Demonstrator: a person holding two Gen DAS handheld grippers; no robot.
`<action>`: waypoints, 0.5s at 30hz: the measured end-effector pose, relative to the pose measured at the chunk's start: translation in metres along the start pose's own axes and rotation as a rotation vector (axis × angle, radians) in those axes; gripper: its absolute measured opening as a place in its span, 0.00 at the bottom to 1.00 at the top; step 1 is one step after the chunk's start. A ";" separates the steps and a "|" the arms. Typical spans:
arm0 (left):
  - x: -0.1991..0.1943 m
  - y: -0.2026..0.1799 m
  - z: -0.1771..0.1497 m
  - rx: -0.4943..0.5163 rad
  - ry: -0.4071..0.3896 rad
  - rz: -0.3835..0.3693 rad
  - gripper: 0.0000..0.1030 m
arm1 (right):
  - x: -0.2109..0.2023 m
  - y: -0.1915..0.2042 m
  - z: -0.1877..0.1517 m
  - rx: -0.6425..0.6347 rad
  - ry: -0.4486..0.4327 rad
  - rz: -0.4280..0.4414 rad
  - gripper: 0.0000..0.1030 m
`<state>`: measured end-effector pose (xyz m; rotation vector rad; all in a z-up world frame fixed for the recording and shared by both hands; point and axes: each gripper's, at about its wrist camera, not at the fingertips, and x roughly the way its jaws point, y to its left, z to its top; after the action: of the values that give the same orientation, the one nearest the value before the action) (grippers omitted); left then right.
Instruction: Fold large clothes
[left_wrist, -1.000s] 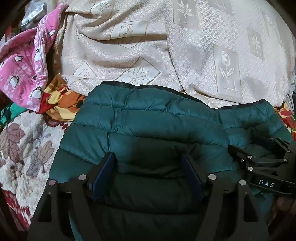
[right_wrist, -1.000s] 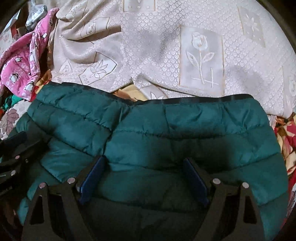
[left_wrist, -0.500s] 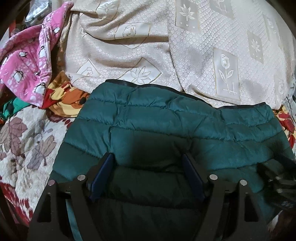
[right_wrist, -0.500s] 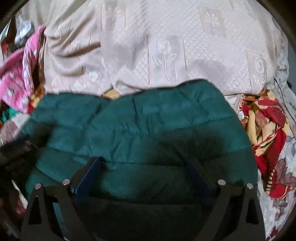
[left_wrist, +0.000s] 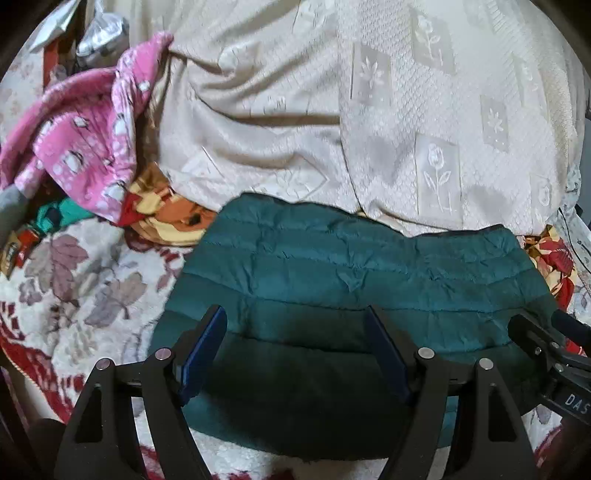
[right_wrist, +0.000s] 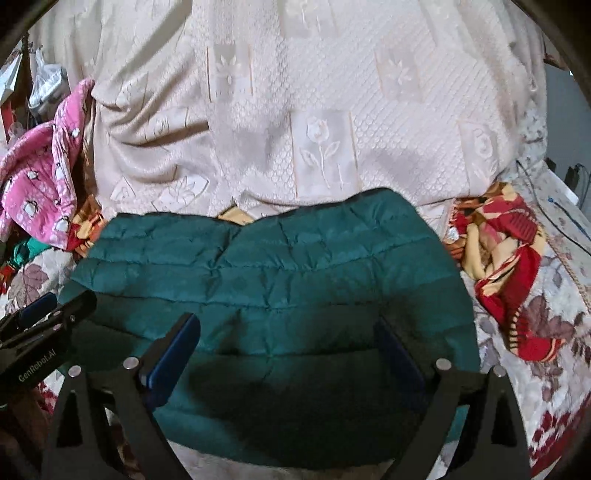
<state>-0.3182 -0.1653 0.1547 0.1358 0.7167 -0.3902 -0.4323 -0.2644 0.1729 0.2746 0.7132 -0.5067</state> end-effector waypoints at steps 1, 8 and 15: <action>-0.004 0.000 0.000 0.002 -0.014 0.003 0.42 | -0.004 0.002 0.000 0.000 -0.008 -0.001 0.96; -0.026 0.004 -0.002 -0.003 -0.072 0.020 0.42 | -0.021 0.011 -0.003 0.000 -0.045 0.001 0.97; -0.034 0.006 -0.006 -0.001 -0.090 0.041 0.42 | -0.029 0.019 -0.006 -0.005 -0.053 -0.003 0.97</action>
<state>-0.3433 -0.1480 0.1726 0.1309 0.6248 -0.3548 -0.4444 -0.2355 0.1896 0.2547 0.6634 -0.5135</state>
